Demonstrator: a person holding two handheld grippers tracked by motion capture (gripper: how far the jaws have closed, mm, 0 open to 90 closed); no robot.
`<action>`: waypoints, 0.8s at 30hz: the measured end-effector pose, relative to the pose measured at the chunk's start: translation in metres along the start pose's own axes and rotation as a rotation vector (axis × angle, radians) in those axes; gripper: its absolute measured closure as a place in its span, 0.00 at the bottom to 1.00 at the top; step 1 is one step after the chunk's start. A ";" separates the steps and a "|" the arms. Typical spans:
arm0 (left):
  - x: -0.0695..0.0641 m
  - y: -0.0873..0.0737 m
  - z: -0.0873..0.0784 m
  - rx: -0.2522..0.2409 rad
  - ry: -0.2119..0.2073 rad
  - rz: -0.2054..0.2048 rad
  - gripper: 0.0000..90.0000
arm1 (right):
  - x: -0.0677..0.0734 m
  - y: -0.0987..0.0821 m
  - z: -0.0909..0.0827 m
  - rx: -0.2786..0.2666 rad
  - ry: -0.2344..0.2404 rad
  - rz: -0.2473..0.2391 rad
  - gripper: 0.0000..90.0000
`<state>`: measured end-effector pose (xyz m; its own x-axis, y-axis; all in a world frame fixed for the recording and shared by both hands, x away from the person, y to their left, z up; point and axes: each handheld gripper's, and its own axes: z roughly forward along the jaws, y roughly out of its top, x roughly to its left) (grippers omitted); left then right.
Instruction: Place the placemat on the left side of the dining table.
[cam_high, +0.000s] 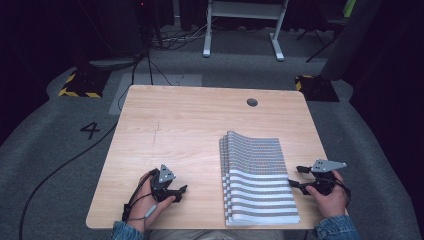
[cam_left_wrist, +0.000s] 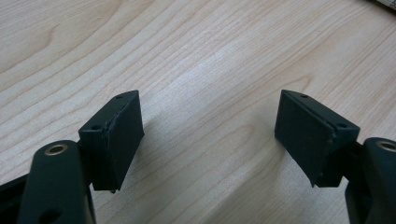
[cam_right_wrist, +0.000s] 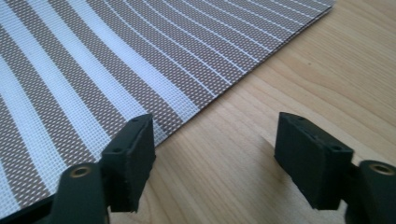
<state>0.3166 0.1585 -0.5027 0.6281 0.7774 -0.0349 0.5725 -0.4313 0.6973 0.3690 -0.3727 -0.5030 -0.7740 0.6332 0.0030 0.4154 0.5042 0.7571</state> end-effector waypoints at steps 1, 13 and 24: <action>0.000 0.000 0.000 0.001 0.001 0.002 0.27 | 0.000 0.000 0.000 -0.001 -0.007 0.003 0.35; 0.004 0.011 -0.013 -0.012 -0.003 -0.017 0.40 | -0.001 0.000 -0.001 -0.002 -0.022 0.021 0.37; -0.012 0.044 -0.025 -0.088 -0.117 0.035 0.41 | -0.001 0.000 -0.001 -0.001 -0.022 0.020 0.36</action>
<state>0.3213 0.1419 -0.4541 0.7071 0.7015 -0.0891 0.5038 -0.4113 0.7596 0.3696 -0.3736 -0.5026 -0.7548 0.6559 0.0040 0.4301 0.4904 0.7580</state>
